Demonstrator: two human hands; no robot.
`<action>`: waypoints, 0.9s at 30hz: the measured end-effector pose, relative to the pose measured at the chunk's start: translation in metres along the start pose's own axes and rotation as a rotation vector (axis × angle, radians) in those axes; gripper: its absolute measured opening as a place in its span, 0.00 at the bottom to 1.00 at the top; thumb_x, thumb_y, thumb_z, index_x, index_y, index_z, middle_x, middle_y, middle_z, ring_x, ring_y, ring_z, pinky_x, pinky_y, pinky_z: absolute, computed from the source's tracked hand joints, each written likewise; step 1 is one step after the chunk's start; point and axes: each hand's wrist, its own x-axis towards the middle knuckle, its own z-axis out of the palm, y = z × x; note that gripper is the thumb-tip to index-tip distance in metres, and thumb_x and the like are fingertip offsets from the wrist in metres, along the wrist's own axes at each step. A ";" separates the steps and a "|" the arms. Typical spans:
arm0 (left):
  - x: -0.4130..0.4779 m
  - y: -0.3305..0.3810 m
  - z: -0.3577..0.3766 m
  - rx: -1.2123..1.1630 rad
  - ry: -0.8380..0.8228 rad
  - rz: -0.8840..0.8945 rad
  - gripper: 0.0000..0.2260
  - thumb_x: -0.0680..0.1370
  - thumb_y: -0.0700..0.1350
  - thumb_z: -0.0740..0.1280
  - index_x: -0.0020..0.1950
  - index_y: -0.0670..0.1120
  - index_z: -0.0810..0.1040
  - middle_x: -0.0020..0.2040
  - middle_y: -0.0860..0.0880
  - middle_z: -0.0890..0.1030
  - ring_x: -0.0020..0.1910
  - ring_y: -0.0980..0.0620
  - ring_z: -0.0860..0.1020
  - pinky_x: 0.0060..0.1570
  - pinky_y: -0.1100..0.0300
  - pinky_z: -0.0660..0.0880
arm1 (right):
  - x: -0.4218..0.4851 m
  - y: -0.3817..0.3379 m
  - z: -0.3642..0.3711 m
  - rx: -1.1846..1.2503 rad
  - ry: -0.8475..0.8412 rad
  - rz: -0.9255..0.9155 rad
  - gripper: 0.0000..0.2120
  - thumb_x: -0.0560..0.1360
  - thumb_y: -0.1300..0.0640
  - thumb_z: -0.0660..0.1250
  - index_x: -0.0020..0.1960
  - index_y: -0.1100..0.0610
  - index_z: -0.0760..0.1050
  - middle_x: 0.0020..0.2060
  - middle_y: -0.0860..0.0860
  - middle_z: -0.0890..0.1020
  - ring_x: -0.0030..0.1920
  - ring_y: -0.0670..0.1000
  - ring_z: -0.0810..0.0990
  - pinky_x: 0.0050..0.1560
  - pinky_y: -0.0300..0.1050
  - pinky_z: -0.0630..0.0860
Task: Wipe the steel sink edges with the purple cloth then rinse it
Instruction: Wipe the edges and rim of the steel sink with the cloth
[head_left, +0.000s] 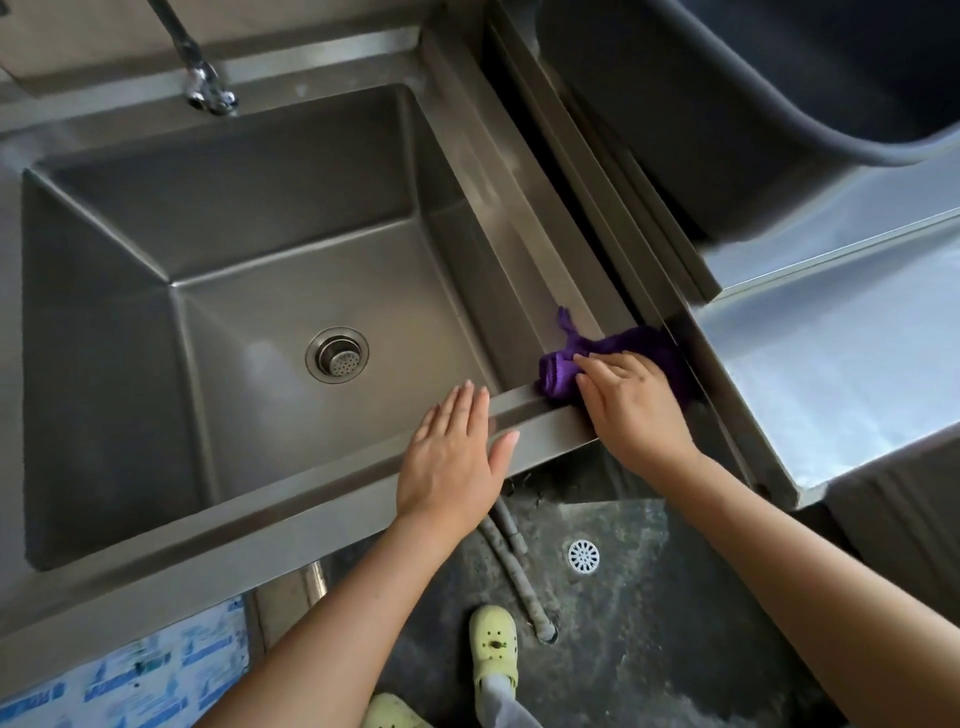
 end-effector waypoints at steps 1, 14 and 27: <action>0.000 0.000 0.000 -0.003 0.002 -0.004 0.37 0.73 0.62 0.31 0.76 0.45 0.51 0.77 0.46 0.54 0.76 0.52 0.52 0.74 0.57 0.49 | -0.003 -0.005 0.002 0.001 0.035 0.028 0.16 0.76 0.55 0.56 0.50 0.62 0.80 0.43 0.58 0.85 0.46 0.58 0.81 0.53 0.51 0.74; 0.016 0.006 -0.020 -0.496 0.091 -0.065 0.24 0.81 0.53 0.52 0.76 0.46 0.56 0.77 0.48 0.58 0.75 0.53 0.56 0.71 0.63 0.51 | 0.039 -0.015 0.010 0.149 -0.200 -0.151 0.17 0.76 0.51 0.59 0.58 0.58 0.78 0.52 0.54 0.83 0.54 0.58 0.77 0.57 0.54 0.71; 0.114 0.045 0.000 -0.555 0.218 0.111 0.21 0.80 0.47 0.53 0.74 0.47 0.62 0.75 0.50 0.63 0.74 0.58 0.55 0.74 0.59 0.55 | 0.056 0.022 -0.004 0.219 -0.036 0.004 0.26 0.77 0.62 0.60 0.74 0.58 0.59 0.74 0.55 0.62 0.75 0.52 0.56 0.74 0.45 0.51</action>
